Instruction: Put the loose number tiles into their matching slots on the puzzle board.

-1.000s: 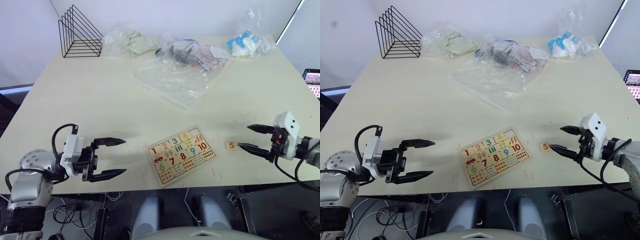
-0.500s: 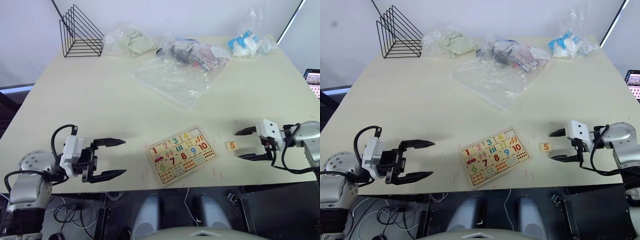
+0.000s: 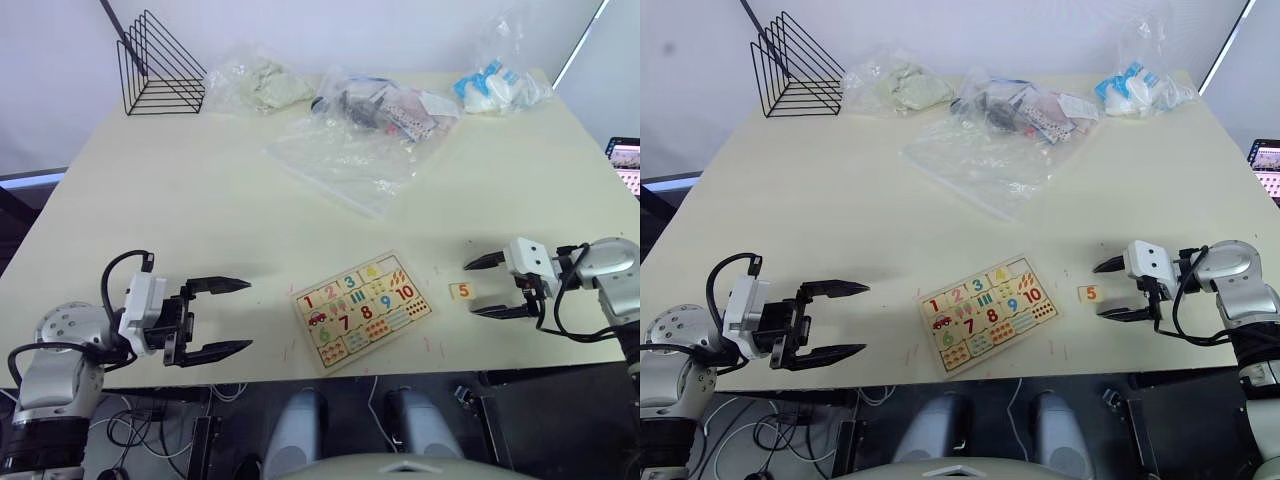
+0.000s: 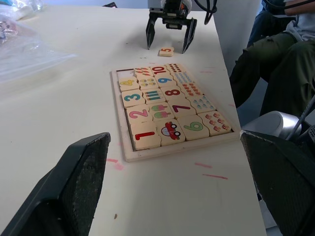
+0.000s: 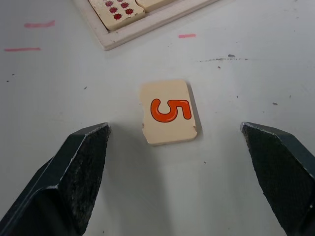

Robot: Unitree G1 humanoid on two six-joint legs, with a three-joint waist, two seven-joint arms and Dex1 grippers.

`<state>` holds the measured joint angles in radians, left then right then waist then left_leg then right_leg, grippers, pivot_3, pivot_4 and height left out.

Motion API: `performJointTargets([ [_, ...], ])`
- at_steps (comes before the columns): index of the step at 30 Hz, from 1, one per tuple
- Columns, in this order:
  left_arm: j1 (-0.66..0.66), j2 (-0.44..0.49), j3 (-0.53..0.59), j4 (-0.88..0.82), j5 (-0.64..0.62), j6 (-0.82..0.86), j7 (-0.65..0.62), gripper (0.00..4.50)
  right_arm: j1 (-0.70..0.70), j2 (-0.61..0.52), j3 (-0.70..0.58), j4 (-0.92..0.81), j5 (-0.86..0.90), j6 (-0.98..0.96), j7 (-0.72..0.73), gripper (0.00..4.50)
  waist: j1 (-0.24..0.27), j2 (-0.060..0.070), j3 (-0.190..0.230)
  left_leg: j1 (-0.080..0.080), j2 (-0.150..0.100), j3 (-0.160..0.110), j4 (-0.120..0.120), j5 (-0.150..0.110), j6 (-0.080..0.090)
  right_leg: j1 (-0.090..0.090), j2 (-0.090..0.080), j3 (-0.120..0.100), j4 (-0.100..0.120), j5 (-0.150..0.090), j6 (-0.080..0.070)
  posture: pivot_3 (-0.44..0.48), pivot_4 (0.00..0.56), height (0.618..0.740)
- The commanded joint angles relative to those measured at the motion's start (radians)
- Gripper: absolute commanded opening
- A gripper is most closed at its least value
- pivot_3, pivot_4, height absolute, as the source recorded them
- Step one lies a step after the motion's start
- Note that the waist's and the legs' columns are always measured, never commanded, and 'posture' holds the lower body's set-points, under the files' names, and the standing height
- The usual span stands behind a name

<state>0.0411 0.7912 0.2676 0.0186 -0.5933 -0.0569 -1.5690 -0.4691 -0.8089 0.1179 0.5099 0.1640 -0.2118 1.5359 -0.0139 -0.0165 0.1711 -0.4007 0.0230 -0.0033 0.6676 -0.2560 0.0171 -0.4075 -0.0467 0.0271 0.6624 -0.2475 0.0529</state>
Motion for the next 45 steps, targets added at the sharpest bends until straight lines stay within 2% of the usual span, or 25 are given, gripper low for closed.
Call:
performJointTargets([
  [1, -0.011, 0.006, 0.019, 0.003, -0.018, -0.016, -0.015, 4.50, -0.007, 0.009, 0.002, 0.009, -0.001, -0.035, 0.009, 4.43, 0.000, 0.000, 0.000, 0.000, 0.000, 0.000, 0.000, 0.000, 0.000, 0.000, 0.000, 0.000, 0.000, 0.000, 0.000, 0.000, 0.150, 0.740],
  [3, -0.014, 0.008, 0.018, 0.008, -0.016, -0.018, -0.019, 4.50, -0.012, 0.013, 0.003, 0.025, -0.007, -0.047, 0.004, 4.43, 0.000, 0.000, 0.000, 0.000, 0.000, 0.000, 0.000, 0.000, 0.000, 0.000, 0.000, 0.000, 0.000, 0.000, 0.000, 0.000, 0.150, 0.740],
  [4, -0.015, 0.008, 0.018, 0.010, -0.016, -0.019, -0.020, 4.50, -0.014, 0.014, 0.003, 0.031, -0.010, -0.051, 0.003, 3.93, 0.000, 0.000, 0.000, 0.000, 0.000, 0.000, 0.000, 0.000, 0.000, 0.000, 0.000, 0.000, 0.000, 0.000, 0.000, 0.000, 0.150, 0.740],
  [5, -0.016, 0.008, 0.018, 0.011, -0.016, -0.020, -0.021, 4.50, -0.016, 0.015, 0.003, 0.036, -0.012, -0.055, 0.003, 3.68, -0.001, 0.000, 0.000, 0.000, 0.000, 0.000, 0.000, 0.000, 0.000, 0.000, 0.000, 0.000, 0.000, 0.000, 0.000, 0.000, 0.150, 0.740],
  [8, -0.015, 0.007, 0.017, 0.011, -0.016, -0.021, -0.021, 4.50, -0.019, 0.016, 0.002, 0.048, -0.014, -0.067, 0.004, 2.42, -0.001, 0.000, 0.000, 0.000, 0.000, 0.000, 0.000, 0.000, 0.000, 0.000, 0.000, 0.000, 0.000, 0.000, 0.000, 0.000, 0.150, 0.740],
  [11, -0.014, 0.006, 0.015, 0.009, -0.016, -0.021, -0.019, 4.50, -0.022, 0.016, 0.002, 0.056, -0.016, -0.075, 0.004, 0.99, 0.000, 0.000, 0.000, 0.001, 0.000, 0.000, 0.000, 0.000, 0.000, 0.001, 0.000, 0.000, 0.000, 0.000, 0.000, 0.000, 0.150, 0.740],
  [12, -0.013, 0.006, 0.015, 0.008, -0.017, -0.021, -0.018, 4.50, -0.022, 0.015, 0.003, 0.056, -0.016, -0.077, 0.005, 0.86, 0.000, 0.000, 0.000, 0.001, 0.000, 0.000, 0.000, 0.000, 0.000, 0.001, 0.000, 0.000, 0.000, 0.000, 0.000, 0.000, 0.150, 0.740],
  [22, -0.007, 0.000, 0.016, 0.004, -0.021, -0.021, -0.015, 4.50, -0.051, -0.010, -0.011, -0.014, 0.005, -0.028, 0.020, 0.86, 0.000, 0.000, 0.000, 0.001, 0.000, -0.001, 0.000, 0.000, 0.000, 0.002, 0.000, 0.000, 0.000, 0.000, 0.000, 0.000, 0.150, 0.740],
  [34, 0.006, -0.020, 0.026, 0.006, -0.033, -0.014, -0.002, 4.50, -0.139, -0.007, 0.026, -0.311, 0.018, 0.295, -0.012, 0.86, 0.000, 0.002, 0.001, 0.001, 0.000, -0.002, 0.000, 0.000, 0.000, 0.001, 0.000, 0.000, 0.000, 0.000, 0.000, 0.000, 0.150, 0.740],
  [41, 0.070, -0.061, 0.037, -0.081, -0.054, 0.011, 0.079, 4.50, -0.257, 0.004, 0.160, -0.407, -0.078, 0.473, -0.022, 0.86, 0.000, 0.002, 0.001, 0.000, 0.000, -0.002, 0.000, 0.000, 0.000, 0.000, -0.002, 0.000, 0.000, 0.000, 0.000, 0.000, 0.150, 0.740],
  [45, 0.095, -0.065, 0.041, -0.109, -0.057, 0.013, 0.106, 4.50, -0.322, 0.024, 0.228, -0.418, -0.123, 0.513, -0.017, 0.86, -0.001, 0.002, 0.002, 0.000, 0.000, -0.003, 0.000, 0.000, 0.000, 0.000, -0.001, -0.001, 0.000, 0.000, 0.000, 0.000, 0.150, 0.740],
])
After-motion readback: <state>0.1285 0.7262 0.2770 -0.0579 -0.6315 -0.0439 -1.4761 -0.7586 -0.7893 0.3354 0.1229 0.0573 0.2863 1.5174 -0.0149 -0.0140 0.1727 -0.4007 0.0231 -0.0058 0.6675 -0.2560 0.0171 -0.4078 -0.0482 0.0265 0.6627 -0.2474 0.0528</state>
